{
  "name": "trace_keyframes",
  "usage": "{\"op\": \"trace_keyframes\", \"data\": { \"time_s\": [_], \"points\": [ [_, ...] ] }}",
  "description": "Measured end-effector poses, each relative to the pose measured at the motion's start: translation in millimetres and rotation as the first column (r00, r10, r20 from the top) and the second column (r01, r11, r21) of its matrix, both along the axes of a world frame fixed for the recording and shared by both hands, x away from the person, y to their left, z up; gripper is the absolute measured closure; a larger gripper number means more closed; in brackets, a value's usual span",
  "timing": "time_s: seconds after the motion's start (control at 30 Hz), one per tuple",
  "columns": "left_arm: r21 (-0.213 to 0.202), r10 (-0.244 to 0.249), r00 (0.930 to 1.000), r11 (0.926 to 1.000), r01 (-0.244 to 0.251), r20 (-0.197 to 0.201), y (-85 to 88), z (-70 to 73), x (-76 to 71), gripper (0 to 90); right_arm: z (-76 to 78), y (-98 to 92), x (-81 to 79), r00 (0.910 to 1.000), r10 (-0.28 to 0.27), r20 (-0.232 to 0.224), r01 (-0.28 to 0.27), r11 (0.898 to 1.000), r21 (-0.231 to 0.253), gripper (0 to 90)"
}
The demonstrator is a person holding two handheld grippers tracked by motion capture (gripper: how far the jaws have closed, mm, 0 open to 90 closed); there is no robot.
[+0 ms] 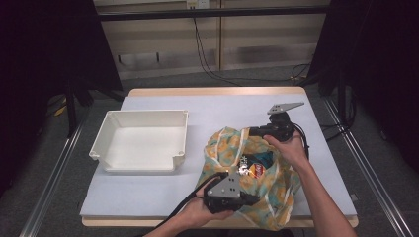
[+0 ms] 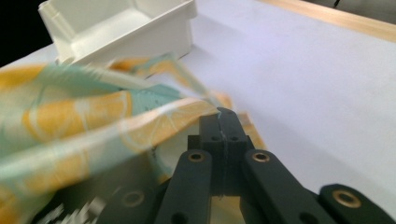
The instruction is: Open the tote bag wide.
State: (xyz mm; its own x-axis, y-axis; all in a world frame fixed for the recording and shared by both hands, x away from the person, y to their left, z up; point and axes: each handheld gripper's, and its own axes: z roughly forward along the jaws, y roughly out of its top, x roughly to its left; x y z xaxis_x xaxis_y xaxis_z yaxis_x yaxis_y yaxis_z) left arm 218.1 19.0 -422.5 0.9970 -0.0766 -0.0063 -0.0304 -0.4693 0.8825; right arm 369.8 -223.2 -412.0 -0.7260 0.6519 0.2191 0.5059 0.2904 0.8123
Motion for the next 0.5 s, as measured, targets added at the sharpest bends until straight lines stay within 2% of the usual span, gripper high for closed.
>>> {"op": "trace_keyframes", "data": {
  "time_s": [0.03,0.07,0.17,0.23,0.27,0.3,0.33,0.4,0.5],
  "points": [
    [0.007,-0.014,0.9999,0.9999,0.014,-0.004,-0.9,-2.5,-3.8,90.0,-1.9,-0.6,9.2,0.9998,-0.020,-0.006,0.020,1.000,0.005,90.0],
    [0.036,-0.028,0.9995,0.9990,0.027,0.014,-2.7,-7.3,-11.5,90.0,-4.0,-0.2,13.6,0.9994,-0.029,-0.019,0.029,1.000,0.007,90.0],
    [0.036,-0.038,0.9993,0.9987,0.038,-0.001,-3.1,-11.6,-14.9,90.0,-9.5,2.2,21.7,0.9984,-0.045,-0.034,0.045,0.999,-0.015,90.0],
    [0.057,-0.054,0.9985,0.9969,0.054,0.002,-5.3,-15.6,-16.3,90.0,-16.4,5.5,30.4,0.9966,-0.066,-0.050,0.065,0.998,-0.024,90.0],
    [0.075,-0.053,0.9986,0.9958,0.052,0.003,-7.3,-20.6,-18.3,90.0,-26.2,8.1,40.3,0.9944,-0.075,-0.075,0.074,0.997,-0.017,90.0],
    [0.075,-0.053,0.9986,0.9958,0.052,0.003,-7.3,-20.6,-18.3,90.0,-32.1,9.0,44.6,0.9930,-0.070,-0.095,0.069,0.998,-0.013,90.0],
    [0.089,-0.056,0.9983,0.9945,0.054,0.016,-7.8,-23.1,-18.4,90.0,-32.1,9.0,44.6,0.9930,-0.070,-0.095,0.069,0.998,-0.013,90.0],
    [0.096,-0.042,0.9991,0.9945,0.042,0.001,-7.4,-28.9,-16.3,90.0,-48.8,13.9,52.6,0.9898,-0.061,-0.129,0.059,0.998,-0.022,90.0],
    [0.109,-0.038,0.9993,0.9933,0.038,-0.004,-8.0,-35.7,-11.2,90.0,-56.0,16.7,55.3,0.9881,-0.071,-0.137,0.065,0.997,-0.044,90.0]
  ]
}}
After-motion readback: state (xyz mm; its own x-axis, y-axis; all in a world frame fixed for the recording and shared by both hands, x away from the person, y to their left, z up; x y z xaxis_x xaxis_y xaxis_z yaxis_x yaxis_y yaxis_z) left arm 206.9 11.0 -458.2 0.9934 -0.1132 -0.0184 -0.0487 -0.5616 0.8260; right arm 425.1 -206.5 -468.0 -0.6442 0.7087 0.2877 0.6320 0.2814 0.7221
